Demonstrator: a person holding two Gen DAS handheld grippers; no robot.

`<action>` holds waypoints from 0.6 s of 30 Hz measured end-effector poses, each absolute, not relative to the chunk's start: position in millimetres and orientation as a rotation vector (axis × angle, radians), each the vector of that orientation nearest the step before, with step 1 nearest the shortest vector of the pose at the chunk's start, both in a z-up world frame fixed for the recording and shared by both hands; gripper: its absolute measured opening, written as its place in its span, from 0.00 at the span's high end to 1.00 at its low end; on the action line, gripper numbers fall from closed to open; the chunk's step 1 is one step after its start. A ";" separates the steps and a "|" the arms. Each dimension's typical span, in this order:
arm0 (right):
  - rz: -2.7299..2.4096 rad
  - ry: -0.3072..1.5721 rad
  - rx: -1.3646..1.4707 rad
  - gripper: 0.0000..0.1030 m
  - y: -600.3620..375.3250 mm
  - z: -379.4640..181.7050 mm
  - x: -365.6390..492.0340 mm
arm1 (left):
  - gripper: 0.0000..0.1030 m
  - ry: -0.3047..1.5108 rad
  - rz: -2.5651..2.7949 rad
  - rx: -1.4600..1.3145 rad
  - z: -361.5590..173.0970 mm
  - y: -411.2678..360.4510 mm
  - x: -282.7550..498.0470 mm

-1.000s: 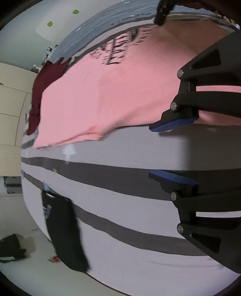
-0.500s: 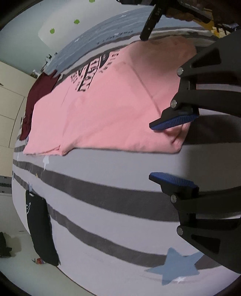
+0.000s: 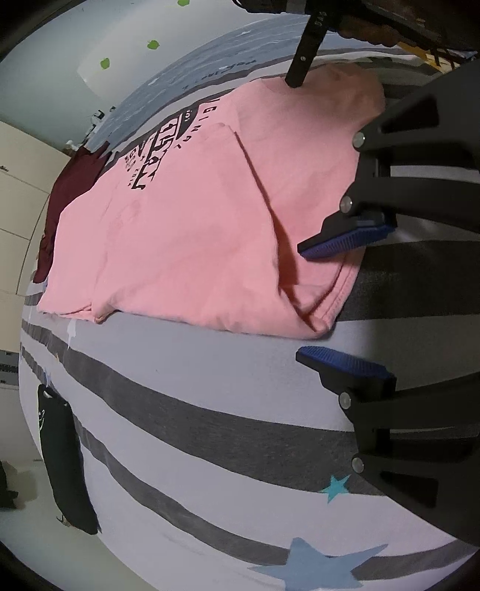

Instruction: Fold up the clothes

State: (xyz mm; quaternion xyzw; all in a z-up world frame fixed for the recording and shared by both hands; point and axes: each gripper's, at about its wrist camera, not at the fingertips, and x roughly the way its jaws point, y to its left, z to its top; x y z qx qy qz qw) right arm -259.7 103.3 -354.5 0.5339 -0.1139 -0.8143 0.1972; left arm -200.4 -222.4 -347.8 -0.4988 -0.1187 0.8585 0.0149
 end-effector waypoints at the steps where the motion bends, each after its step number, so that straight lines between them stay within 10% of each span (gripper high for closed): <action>1: -2.284 -0.326 1.487 0.59 104.2 -352.9 -260.3 | 0.55 -0.363 2.673 -1.553 -347.7 -222.0 -200.7; 14: -2.292 -0.290 1.468 0.53 93.1 -358.3 -278.8 | 0.55 -0.348 2.669 -1.554 -346.4 -219.9 -204.1; 18: -2.284 -0.238 1.467 0.82 88.6 -358.6 -280.4 | 0.79 -0.283 2.649 -1.541 -345.6 -214.5 -205.2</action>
